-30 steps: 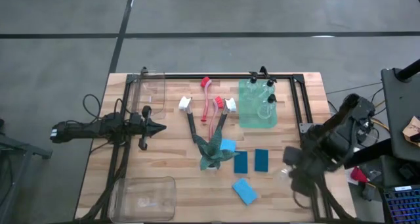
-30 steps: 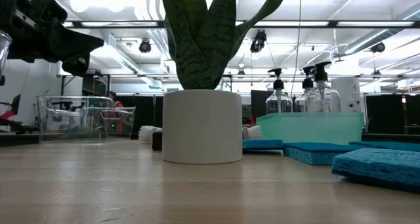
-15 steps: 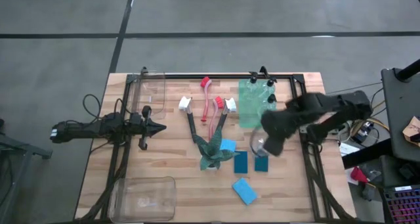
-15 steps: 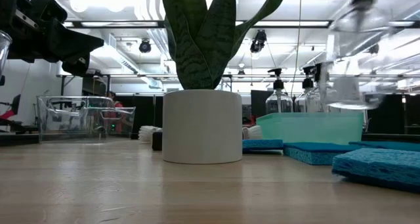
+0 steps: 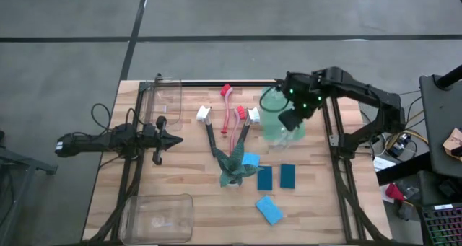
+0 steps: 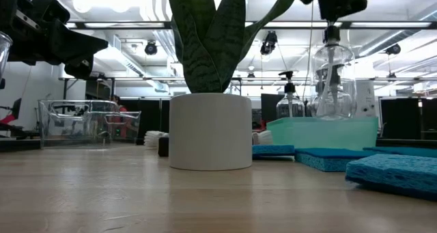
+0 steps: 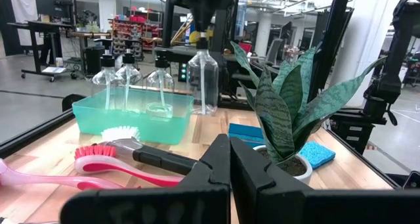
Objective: Pick & Place Kitchen Sink Supplies
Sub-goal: Put the soap dispenser into the green bin
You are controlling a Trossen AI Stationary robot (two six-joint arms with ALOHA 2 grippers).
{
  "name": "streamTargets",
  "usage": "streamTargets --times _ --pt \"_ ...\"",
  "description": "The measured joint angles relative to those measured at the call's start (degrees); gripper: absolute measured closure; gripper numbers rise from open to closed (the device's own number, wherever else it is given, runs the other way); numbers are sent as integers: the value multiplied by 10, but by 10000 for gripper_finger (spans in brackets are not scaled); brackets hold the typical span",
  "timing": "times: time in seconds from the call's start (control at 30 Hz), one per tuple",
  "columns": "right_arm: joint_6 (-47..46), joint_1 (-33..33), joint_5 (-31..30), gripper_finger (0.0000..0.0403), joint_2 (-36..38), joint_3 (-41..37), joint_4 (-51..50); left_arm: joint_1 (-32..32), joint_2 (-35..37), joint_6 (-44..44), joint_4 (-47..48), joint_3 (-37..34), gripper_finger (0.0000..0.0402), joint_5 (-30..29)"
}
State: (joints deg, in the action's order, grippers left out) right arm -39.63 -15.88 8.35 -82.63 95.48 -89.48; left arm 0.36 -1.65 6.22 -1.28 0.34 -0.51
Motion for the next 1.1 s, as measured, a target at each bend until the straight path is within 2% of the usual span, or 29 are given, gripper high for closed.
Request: streamTargets --times 0.17,0.37,0.5,0.67,0.8,1.1 --pt "28 -44 15 312 -1 0 1 0 0 0 0 0 401 0" --pt "34 -45 73 315 -1 0 9 0 0 0 0 0 401 0" --pt "34 -46 77 317 -1 19 18 0 0 0 0 0 401 0" --pt "36 -46 59 315 -11 66 29 0 0 0 0 0 401 0" --pt "46 -49 3 318 -29 108 27 0 0 0 0 0 401 0" --pt "84 -60 -42 312 -113 177 -6 0 0 0 0 0 401 0"
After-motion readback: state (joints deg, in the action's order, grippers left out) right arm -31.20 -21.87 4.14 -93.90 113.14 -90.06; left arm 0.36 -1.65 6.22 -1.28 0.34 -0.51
